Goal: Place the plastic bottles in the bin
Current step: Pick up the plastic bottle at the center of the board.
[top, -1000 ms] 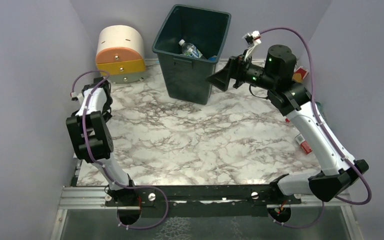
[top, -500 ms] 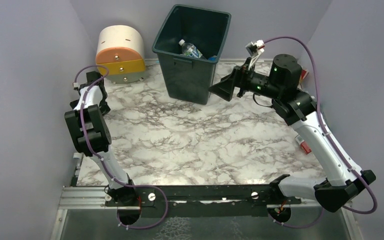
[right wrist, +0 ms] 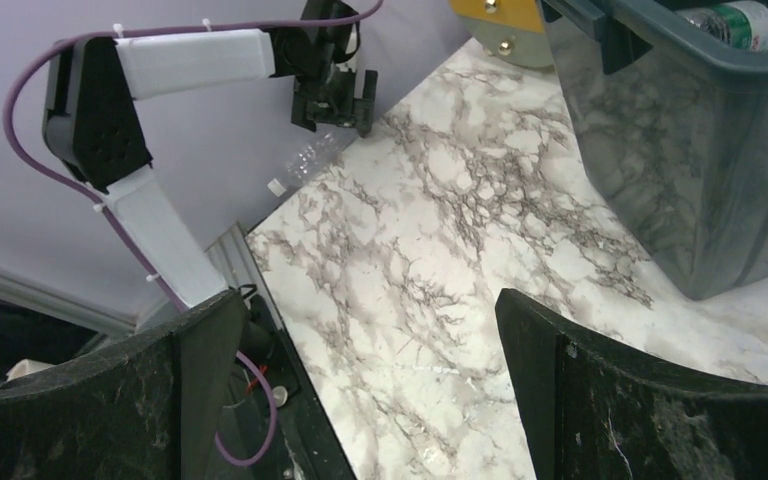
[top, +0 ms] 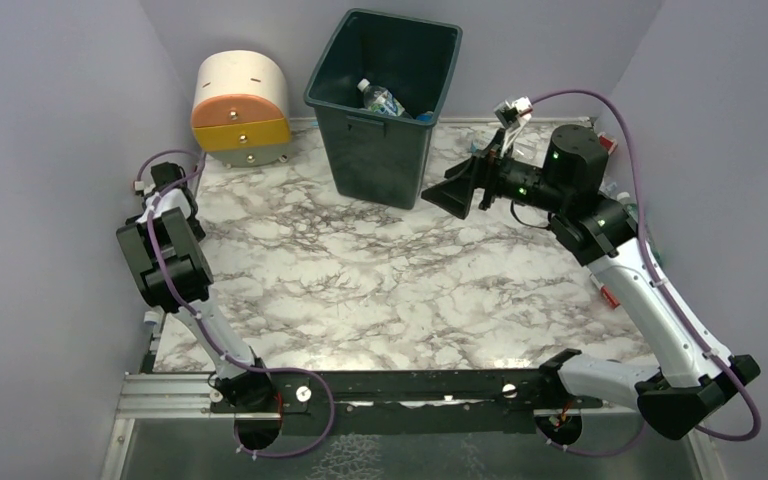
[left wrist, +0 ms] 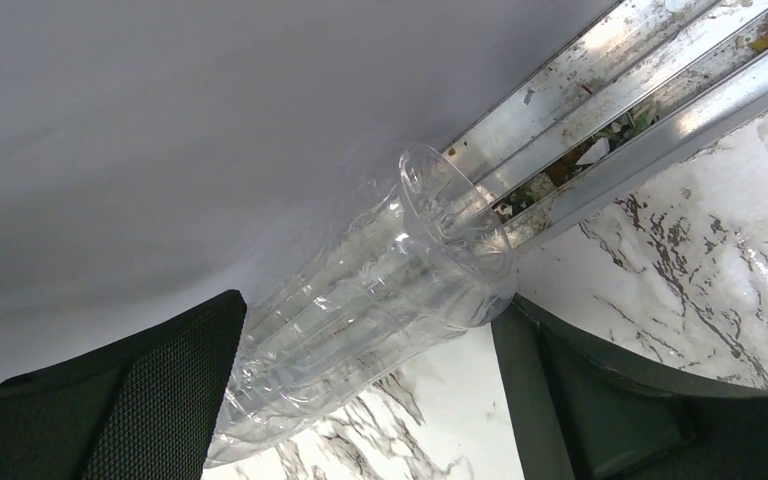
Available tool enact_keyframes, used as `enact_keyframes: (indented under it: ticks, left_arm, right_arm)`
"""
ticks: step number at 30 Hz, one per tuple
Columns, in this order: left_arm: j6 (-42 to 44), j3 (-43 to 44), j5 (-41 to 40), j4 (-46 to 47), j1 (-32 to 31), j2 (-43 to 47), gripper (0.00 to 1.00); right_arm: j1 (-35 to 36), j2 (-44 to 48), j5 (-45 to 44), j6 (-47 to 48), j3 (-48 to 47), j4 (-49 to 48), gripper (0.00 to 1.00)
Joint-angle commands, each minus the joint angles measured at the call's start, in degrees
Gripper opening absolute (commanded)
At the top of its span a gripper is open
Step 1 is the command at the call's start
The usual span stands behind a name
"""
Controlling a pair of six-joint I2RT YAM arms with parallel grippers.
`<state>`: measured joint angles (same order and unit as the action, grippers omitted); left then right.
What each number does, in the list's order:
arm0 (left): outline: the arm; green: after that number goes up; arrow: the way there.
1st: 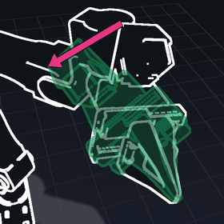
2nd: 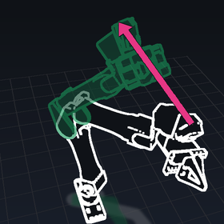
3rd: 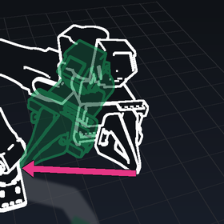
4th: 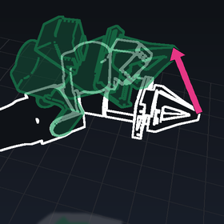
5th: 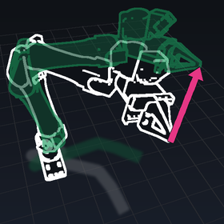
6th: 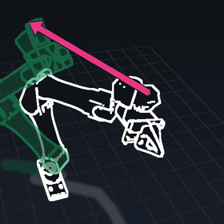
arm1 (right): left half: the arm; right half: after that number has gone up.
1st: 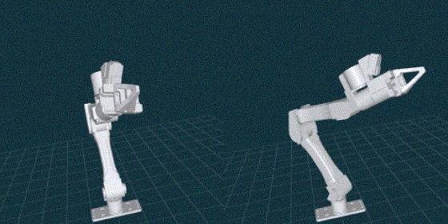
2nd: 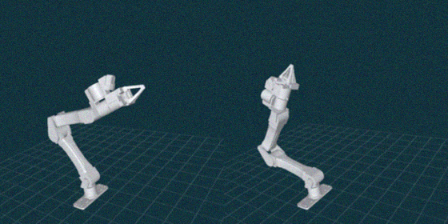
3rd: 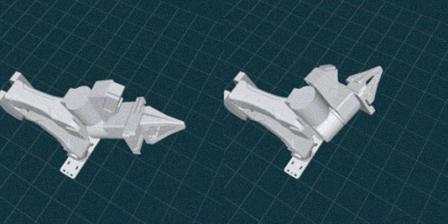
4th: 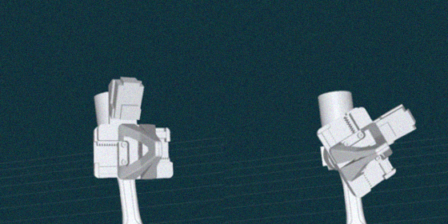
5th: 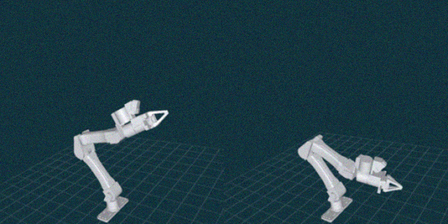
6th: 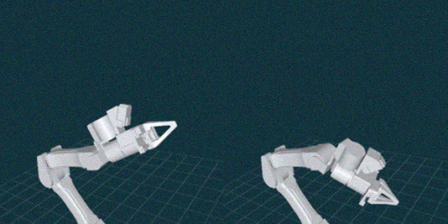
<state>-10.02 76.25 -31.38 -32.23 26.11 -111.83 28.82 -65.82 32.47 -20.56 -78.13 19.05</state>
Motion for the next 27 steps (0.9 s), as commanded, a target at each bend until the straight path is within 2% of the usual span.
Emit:
enact_keyframes:
  ticks: [1,13,22,27]
  left_arm:
    - [-1.95,-5.13,6.04,-1.63,1.27,0.49,0.95]
    - [-6.40,-12.53,17.12,-1.20,-1.51,10.47,0.94]
    - [-11.05,-16.57,20.29,-1.18,-15.20,17.13,0.94]
    - [-11.58,-16.27,22.74,-1.20,-19.42,21.38,0.94]
  right_arm:
    - [0.21,0.91,0.76,1.48,1.41,-2.24,0.99]
    - [0.22,1.41,2.56,-0.10,3.71,-4.42,0.99]
    - [0.24,2.61,1.76,-0.12,3.71,-3.59,1.00]
    - [0.25,2.29,2.06,-0.37,4.19,-3.40,1.00]
